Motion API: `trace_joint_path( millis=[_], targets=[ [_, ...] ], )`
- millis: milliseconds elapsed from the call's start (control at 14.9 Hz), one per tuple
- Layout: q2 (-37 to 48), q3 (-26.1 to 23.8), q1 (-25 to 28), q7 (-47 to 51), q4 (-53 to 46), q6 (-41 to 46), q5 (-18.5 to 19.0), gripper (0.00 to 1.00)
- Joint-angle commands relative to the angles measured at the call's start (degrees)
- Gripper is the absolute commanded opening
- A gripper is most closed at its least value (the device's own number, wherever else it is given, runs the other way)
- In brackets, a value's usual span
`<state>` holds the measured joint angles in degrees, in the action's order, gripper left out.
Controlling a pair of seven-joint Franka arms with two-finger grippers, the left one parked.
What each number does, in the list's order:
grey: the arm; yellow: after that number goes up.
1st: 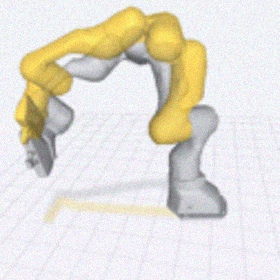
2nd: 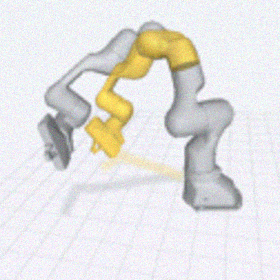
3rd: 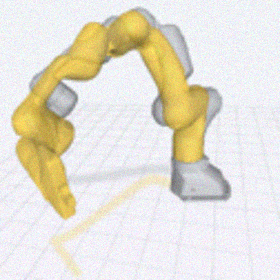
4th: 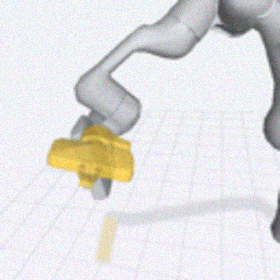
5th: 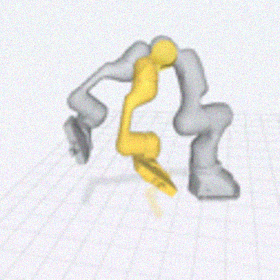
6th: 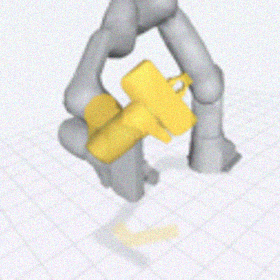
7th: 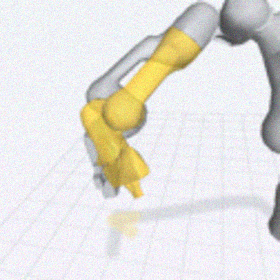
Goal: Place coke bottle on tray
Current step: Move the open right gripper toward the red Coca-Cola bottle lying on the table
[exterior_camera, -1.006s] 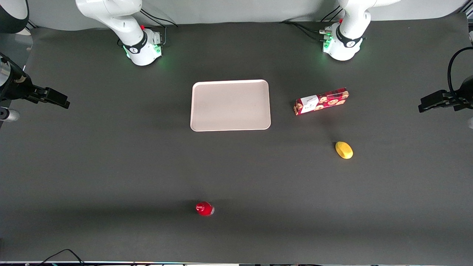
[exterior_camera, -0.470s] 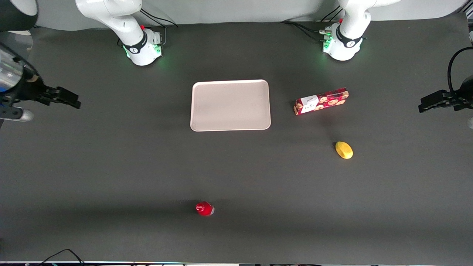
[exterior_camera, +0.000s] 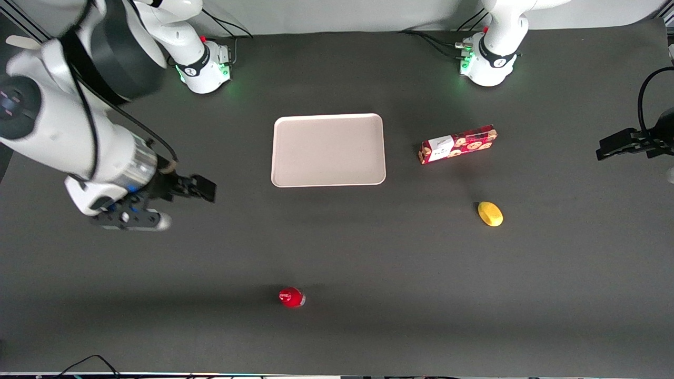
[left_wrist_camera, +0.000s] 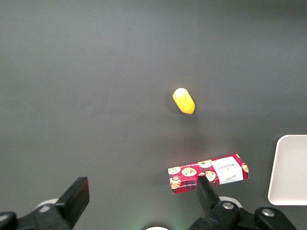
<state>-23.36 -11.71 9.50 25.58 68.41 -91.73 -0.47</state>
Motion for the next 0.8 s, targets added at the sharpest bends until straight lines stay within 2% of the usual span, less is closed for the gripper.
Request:
trace_joint_path(
  millis=[0,268,402,738],
  targets=[
    [-7.7,-0.4,2.9,5.1,-7.9,-6.8,4.0,1.0],
    [-13.5,-0.4,6.2,10.8,-7.9,-19.5,7.0,1.0],
    [-16.9,-0.5,6.8,13.8,-8.1,-22.9,11.7,1.0],
    [-23.5,-0.3,7.4,15.4,-8.4,-33.4,15.2,1.0]
  ],
)
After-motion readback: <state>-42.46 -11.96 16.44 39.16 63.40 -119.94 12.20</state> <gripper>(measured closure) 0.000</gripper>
